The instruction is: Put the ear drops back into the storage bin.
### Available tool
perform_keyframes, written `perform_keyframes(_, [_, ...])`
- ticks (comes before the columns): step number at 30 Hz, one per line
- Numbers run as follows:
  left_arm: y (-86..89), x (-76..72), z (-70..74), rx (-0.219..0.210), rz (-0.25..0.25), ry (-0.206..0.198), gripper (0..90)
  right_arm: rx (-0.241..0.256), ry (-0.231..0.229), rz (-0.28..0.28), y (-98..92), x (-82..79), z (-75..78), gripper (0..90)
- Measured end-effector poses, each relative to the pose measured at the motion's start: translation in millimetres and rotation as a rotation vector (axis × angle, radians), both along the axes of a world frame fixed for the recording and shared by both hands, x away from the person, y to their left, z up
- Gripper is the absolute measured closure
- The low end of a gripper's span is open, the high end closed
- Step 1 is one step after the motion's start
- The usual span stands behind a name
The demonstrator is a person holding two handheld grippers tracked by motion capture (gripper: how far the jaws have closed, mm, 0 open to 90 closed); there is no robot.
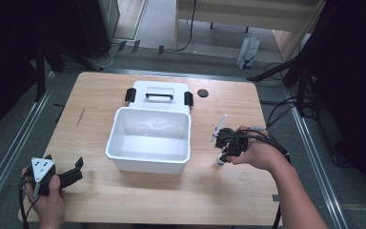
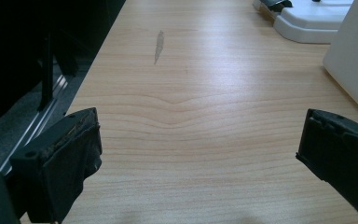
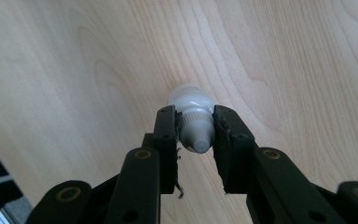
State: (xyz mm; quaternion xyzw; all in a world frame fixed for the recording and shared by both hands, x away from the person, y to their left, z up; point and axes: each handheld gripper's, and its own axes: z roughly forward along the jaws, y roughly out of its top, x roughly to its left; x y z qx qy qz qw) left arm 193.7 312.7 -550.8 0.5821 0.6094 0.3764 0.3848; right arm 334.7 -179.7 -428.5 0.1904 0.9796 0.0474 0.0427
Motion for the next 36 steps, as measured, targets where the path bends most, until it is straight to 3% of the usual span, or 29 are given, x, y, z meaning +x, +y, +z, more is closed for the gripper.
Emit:
perform_keyframes(7, [-0.2,0.0,0.1,0.001,0.001,0.001,0.2,-0.026,-0.009,0.060,10.0,-2.5,24.2,72.4])
perform_keyframes(10, [0.1,0.1,-0.1,-0.002,0.000,-0.002,0.3,-0.020,-0.057,0.084,17.6,0.1,44.2,72.3])
perform_keyframes(16, [0.3,0.3,-0.1,-0.003,-0.001,-0.003,0.3,0.000,-0.092,0.132,33.8,0.7,71.5,72.3])
perform_keyframes(21, [0.5,0.2,0.0,-0.004,-0.001,-0.002,0.3,-0.012,-0.092,0.165,45.7,0.2,85.1,72.3])
perform_keyframes(36, [0.5,0.4,0.0,-0.007,-0.003,-0.004,0.3,0.012,-0.112,0.204,75.1,3.1,115.2,72.2])
